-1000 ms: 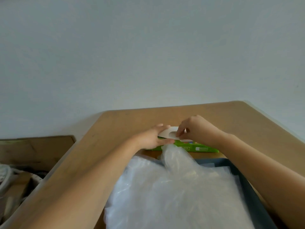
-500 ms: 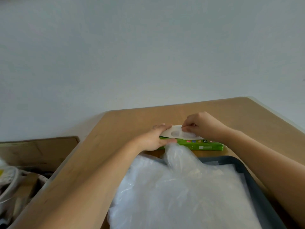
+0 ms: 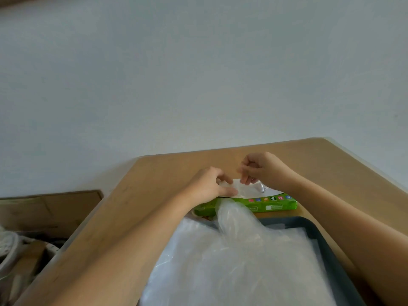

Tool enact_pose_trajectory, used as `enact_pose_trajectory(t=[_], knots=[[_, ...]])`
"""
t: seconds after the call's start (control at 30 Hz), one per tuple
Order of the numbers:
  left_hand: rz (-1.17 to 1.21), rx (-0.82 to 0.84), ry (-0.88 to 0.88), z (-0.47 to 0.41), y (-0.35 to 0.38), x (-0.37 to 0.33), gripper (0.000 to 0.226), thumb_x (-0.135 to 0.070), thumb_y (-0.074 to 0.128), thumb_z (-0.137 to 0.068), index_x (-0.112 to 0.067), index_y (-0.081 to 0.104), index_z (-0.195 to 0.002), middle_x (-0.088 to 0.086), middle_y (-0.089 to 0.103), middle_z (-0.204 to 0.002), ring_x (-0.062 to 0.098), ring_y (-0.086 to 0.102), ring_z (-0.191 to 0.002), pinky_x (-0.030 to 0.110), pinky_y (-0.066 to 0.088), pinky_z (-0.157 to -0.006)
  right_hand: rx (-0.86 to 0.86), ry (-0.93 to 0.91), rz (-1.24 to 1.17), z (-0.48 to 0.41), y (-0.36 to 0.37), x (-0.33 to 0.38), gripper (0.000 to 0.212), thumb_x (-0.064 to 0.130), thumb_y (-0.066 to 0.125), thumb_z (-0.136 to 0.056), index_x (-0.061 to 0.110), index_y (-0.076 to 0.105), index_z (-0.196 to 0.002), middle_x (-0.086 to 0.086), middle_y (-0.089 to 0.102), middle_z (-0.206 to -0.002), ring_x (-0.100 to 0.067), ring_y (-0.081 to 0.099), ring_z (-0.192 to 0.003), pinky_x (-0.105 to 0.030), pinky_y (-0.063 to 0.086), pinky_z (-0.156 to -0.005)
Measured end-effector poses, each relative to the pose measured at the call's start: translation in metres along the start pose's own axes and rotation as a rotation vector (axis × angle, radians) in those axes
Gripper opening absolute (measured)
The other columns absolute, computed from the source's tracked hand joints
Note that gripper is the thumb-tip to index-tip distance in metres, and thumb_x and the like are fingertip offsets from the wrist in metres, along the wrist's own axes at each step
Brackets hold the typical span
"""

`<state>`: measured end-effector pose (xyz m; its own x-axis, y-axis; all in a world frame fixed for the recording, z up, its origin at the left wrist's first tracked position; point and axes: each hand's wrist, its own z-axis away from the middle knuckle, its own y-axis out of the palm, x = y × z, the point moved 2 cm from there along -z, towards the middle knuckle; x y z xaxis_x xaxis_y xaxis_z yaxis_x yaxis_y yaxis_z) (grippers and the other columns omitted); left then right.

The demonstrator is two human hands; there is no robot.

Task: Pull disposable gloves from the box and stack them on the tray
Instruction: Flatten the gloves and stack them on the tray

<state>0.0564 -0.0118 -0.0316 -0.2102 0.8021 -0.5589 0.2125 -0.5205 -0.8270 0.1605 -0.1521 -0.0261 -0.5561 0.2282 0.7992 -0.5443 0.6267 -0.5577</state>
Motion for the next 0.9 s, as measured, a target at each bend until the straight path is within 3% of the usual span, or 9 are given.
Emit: enact_pose_trajectory(t=[0.1,0.23,0.33,0.47,0.53,0.6,0.7,0.8,0.9], knots=[[0.027,-0.037,-0.012,-0.007,0.001,-0.004,0.007,-0.024,0.075,-0.079,-0.022,0.069,-0.078,-0.004,0.067,-0.082,0.013,0.062,-0.082,0.025,0.048,-0.072,0.083,0.009,0.267,0.002,-0.003,-0.001,0.028,0.033,0.085,-0.067,0.013,0.066,-0.075,0.004,0.066,-0.068,-0.007,0.056,-0.057,-0.019,0.045,-0.059],[0.194,-0.037,-0.074,-0.011,0.000,-0.002,0.012,-0.021,0.070,-0.086,-0.021,0.064,-0.075,-0.006,0.063,-0.079,0.011,0.055,-0.076,0.025,0.043,-0.071,0.148,-0.008,0.433,0.002,-0.007,-0.002,0.008,0.023,0.079,-0.076,0.018,0.076,-0.081,0.016,0.062,-0.067,-0.003,0.058,-0.065,-0.007,0.038,-0.056],[0.263,-0.009,-0.102,-0.011,0.000,0.001,0.009,-0.020,0.067,-0.089,-0.016,0.065,-0.081,-0.003,0.061,-0.078,0.010,0.051,-0.072,0.024,0.042,-0.067,0.145,0.008,0.391,0.002,-0.010,-0.003,0.007,0.020,0.069,-0.086,0.019,0.075,-0.083,0.014,0.063,-0.068,0.002,0.055,-0.062,-0.013,0.041,-0.060],[0.355,-0.021,-0.144,-0.014,0.003,0.002,0.017,-0.021,0.064,-0.091,-0.016,0.062,-0.076,-0.001,0.056,-0.072,0.013,0.046,-0.067,0.026,0.038,-0.065,0.137,0.028,0.360,0.002,-0.006,-0.004,0.019,0.018,0.056,-0.094,0.016,0.063,-0.076,0.007,0.060,-0.063,-0.008,0.057,-0.056,-0.021,0.044,-0.062],[0.391,-0.029,-0.165,-0.016,0.005,0.002,0.021,-0.021,0.064,-0.092,-0.017,0.060,-0.072,-0.002,0.056,-0.070,0.013,0.046,-0.065,0.026,0.037,-0.061,0.104,0.013,0.306,0.002,-0.004,-0.003,0.024,0.031,0.062,-0.091,0.011,0.063,-0.078,0.006,0.061,-0.065,-0.012,0.058,-0.058,-0.025,0.047,-0.060],[0.440,-0.034,-0.174,-0.017,0.006,0.001,0.023,-0.020,0.063,-0.092,-0.017,0.060,-0.070,-0.001,0.056,-0.067,0.012,0.047,-0.062,0.026,0.037,-0.059,0.063,-0.015,0.223,0.003,-0.003,-0.001,0.026,0.041,0.075,-0.078,0.018,0.067,-0.085,0.008,0.064,-0.072,-0.008,0.057,-0.062,-0.018,0.046,-0.057],[0.511,-0.032,-0.174,-0.017,0.007,0.001,0.021,-0.018,0.060,-0.094,-0.016,0.062,-0.073,0.001,0.059,-0.072,0.013,0.050,-0.067,0.026,0.040,-0.064,-0.016,-0.100,0.234,0.006,0.000,0.003,0.009,0.027,0.077,-0.078,0.019,0.072,-0.079,0.012,0.064,-0.071,-0.001,0.053,-0.064,-0.011,0.039,-0.058],[0.559,0.017,-0.160,-0.013,0.009,0.005,0.008,-0.018,0.059,-0.095,-0.018,0.064,-0.089,0.004,0.066,-0.092,0.015,0.058,-0.084,0.027,0.047,-0.080,-0.066,-0.093,0.251,0.005,0.000,0.004,0.014,0.019,0.065,-0.088,0.014,0.072,-0.077,0.013,0.056,-0.059,-0.003,0.051,-0.058,-0.010,0.040,-0.051],[0.565,0.152,-0.129,-0.008,0.012,0.008,0.023,-0.017,0.068,-0.087,-0.019,0.063,-0.109,0.002,0.067,-0.114,0.015,0.063,-0.106,0.027,0.049,-0.096,-0.085,-0.017,0.243,0.002,-0.002,0.001,0.020,0.017,0.056,-0.093,0.012,0.067,-0.077,0.004,0.054,-0.056,-0.010,0.050,-0.051,-0.026,0.047,-0.051]])
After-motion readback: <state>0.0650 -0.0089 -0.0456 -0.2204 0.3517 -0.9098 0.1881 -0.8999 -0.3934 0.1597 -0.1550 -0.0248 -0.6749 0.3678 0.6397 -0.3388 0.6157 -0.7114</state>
